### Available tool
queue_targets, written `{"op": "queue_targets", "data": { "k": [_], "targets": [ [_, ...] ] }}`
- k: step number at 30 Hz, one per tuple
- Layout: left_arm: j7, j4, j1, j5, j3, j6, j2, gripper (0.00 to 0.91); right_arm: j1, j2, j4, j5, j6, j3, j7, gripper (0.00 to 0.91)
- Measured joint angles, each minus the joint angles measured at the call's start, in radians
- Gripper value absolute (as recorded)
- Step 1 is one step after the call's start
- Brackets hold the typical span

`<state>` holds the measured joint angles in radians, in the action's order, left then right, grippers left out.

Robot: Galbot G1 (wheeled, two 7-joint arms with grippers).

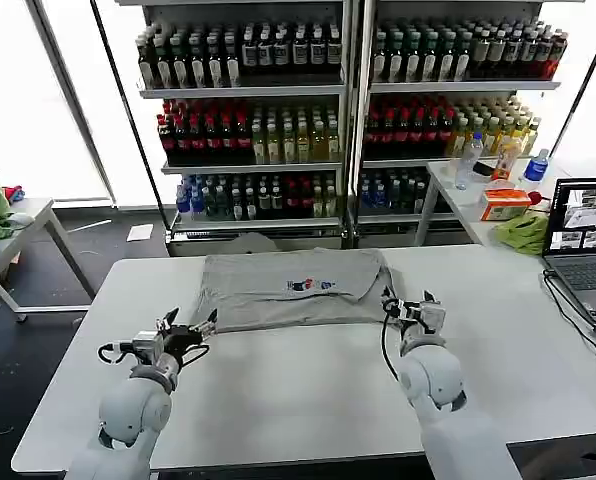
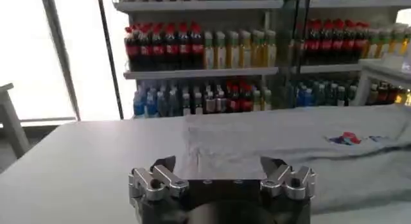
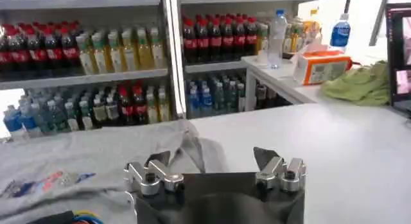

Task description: Fold and organize the clothes.

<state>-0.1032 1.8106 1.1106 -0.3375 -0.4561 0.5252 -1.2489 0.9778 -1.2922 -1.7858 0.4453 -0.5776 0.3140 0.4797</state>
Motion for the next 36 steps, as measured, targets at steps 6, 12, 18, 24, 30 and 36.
{"op": "queue_targets", "data": {
  "k": [6,12,18,24,30,36],
  "targets": [
    [0.007,-0.004,0.000,0.007,0.007,0.001,-0.007,0.907,0.014,0.004,0.002,-0.010,-0.001,0.008,-0.004,0.907],
    [0.007,-0.031,-0.015,0.010,0.020,0.009,0.001,0.907,0.009,0.002,0.023,-0.019,-0.003,0.005,-0.004,0.907],
    [0.001,-0.064,-0.039,0.015,0.035,0.028,0.005,0.907,-0.009,-0.008,0.058,-0.030,-0.003,-0.005,-0.005,0.907],
    [0.000,-0.101,-0.066,0.018,0.045,0.038,0.009,0.907,-0.026,-0.017,0.087,-0.038,-0.004,-0.014,-0.004,0.907],
    [-0.005,-0.135,-0.086,0.019,0.046,0.044,0.019,0.907,-0.037,-0.024,0.110,-0.040,-0.004,-0.023,-0.004,0.907],
    [-0.008,-0.155,-0.090,0.013,0.046,0.047,0.020,0.907,-0.042,-0.031,0.130,-0.044,-0.004,-0.033,-0.004,0.907]
  ]
}}
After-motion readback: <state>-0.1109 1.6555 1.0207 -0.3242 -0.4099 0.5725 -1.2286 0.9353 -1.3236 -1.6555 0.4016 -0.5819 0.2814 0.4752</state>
